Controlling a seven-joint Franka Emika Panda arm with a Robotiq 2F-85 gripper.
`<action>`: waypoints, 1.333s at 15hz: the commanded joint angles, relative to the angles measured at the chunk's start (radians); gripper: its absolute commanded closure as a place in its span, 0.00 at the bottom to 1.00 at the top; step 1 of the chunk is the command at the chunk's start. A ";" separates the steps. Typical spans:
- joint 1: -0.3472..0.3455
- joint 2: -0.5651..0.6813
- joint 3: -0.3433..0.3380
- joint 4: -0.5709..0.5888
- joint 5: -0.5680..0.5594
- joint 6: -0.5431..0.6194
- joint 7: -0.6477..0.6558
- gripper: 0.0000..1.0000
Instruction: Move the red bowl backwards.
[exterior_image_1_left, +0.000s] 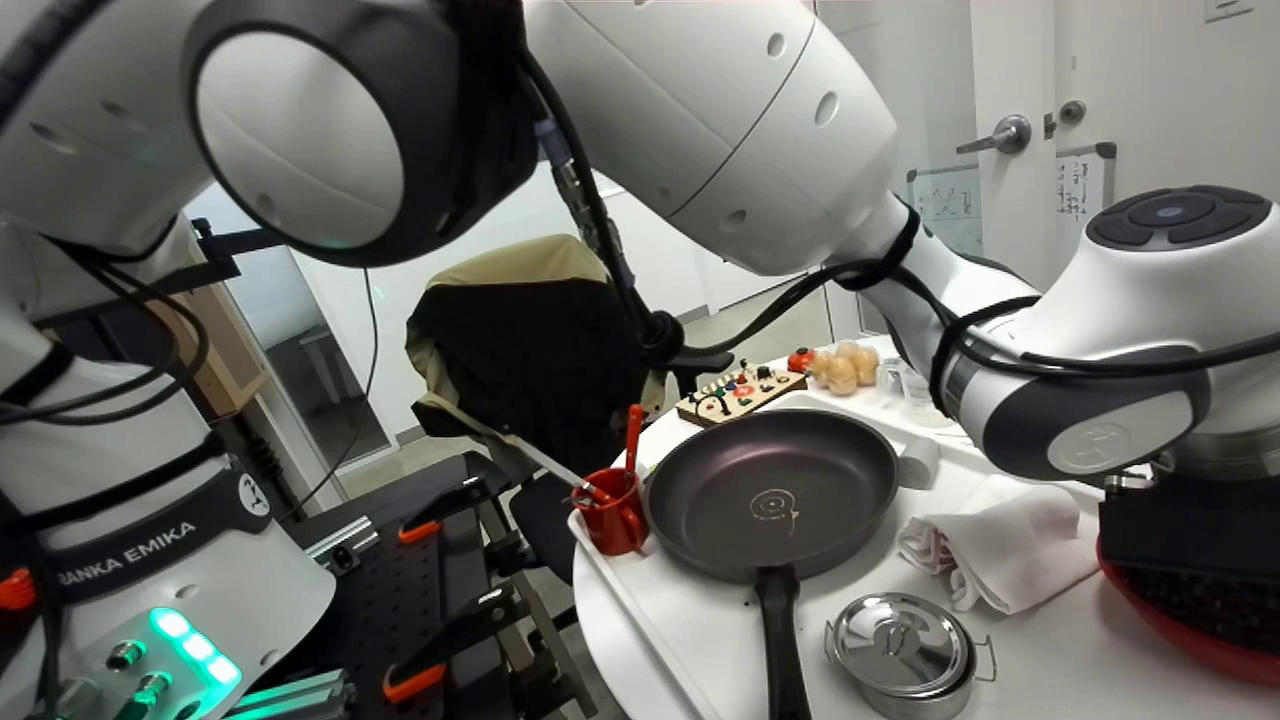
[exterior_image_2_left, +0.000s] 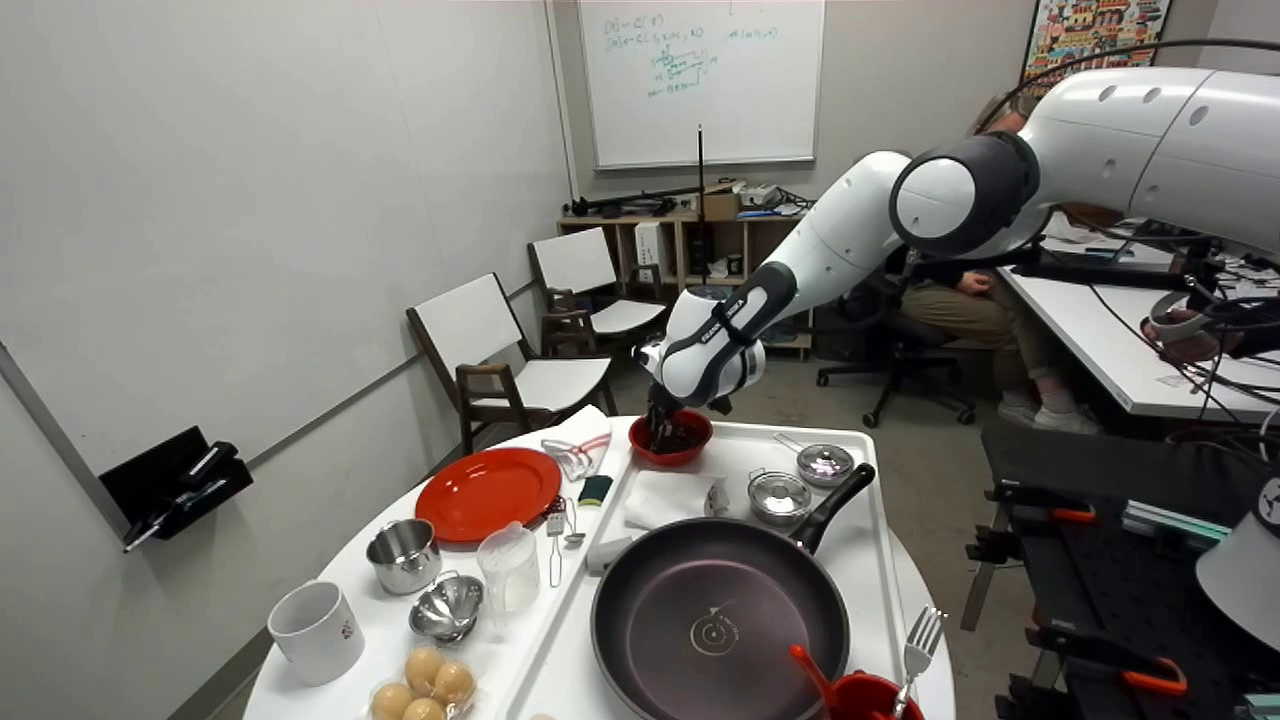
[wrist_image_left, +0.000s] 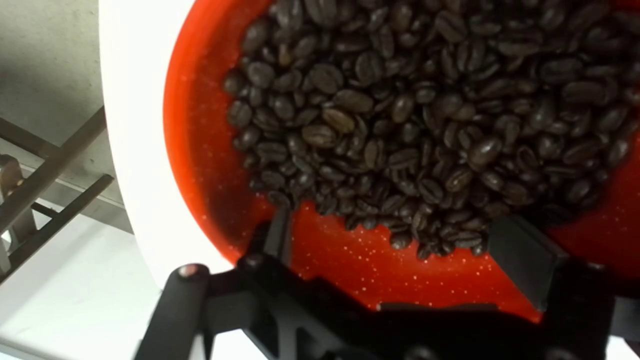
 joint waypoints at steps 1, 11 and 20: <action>0.025 0.035 -0.012 0.062 0.016 -0.015 -0.008 0.00; 0.025 0.006 -0.034 0.028 0.015 -0.019 0.004 0.00; 0.021 -0.062 -0.075 -0.012 0.001 -0.016 0.049 0.00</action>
